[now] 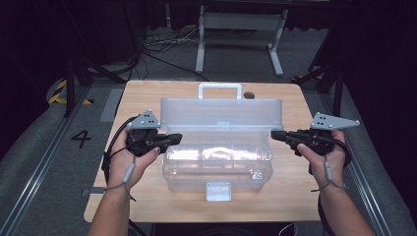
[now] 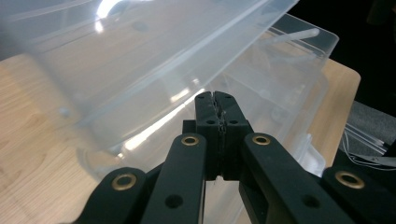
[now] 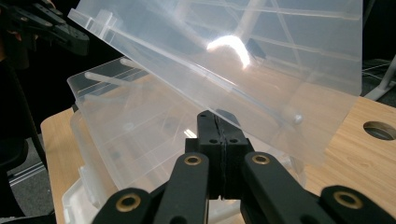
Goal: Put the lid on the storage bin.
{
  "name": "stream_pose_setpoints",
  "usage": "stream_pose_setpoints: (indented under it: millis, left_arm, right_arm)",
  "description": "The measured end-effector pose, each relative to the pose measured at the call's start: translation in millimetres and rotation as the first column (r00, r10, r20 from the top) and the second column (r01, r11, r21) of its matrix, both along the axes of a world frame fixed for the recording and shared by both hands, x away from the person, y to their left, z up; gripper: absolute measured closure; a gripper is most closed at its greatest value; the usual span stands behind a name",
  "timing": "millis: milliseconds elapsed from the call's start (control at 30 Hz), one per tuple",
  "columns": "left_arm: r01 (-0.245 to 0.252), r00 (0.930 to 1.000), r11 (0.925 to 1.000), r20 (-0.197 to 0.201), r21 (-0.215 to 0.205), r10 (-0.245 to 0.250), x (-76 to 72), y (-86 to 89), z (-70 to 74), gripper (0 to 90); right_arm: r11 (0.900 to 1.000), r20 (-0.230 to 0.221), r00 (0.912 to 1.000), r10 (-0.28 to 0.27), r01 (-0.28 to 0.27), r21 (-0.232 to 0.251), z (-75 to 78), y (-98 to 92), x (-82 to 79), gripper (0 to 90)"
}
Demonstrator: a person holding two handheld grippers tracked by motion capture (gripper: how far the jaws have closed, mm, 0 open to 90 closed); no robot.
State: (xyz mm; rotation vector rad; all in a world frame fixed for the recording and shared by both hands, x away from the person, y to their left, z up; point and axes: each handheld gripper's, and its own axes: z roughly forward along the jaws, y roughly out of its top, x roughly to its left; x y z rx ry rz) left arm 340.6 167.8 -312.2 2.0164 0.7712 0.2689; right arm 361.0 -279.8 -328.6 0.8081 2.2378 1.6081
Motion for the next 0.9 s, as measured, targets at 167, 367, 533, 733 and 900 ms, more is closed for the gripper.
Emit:
stream_pose_setpoints:
  millis: [167, 367, 533, 733, 900]
  left_arm:
    - [-0.042, 0.9991, 0.9991, -0.002, -0.012, 0.042, 1.4, 12.2, 0.2, 89.4]
    - [-0.06, 0.9979, 0.9981, -0.023, -0.016, 0.06, 2.8, 15.8, -1.7, 89.6]
    - [-0.055, 0.9979, 0.9984, -0.035, -0.009, 0.055, 2.4, 16.6, -2.2, 89.5]
    - [-0.045, 0.9976, 0.999, -0.052, -0.003, 0.045, 2.4, 17.5, -2.9, 89.4]
    - [-0.042, 0.9951, 0.9991, -0.09, 0.001, 0.042, 3.5, 19.1, -4.7, 89.3]
  right_arm:
    - [1.0, -0.011, 0.9999, 0.006, -0.007, -0.018, 0.7, 0.2, -1.0, 90.0]
    - [0.999, -0.022, 0.9996, 0.016, -0.017, -0.041, 1.8, 0.7, -2.4, 90.0]
    - [0.998, -0.03, 0.9993, 0.024, -0.025, -0.058, 2.9, -0.3, -3.8, 90.0]
    - [0.996, -0.044, 0.9985, 0.031, -0.034, -0.078, 3.5, -0.3, -5.0, 90.0]
    - [0.996, -0.093, 0.9949, 0.04, -0.046, -0.071, 4.9, -2.9, -6.4, 90.0]
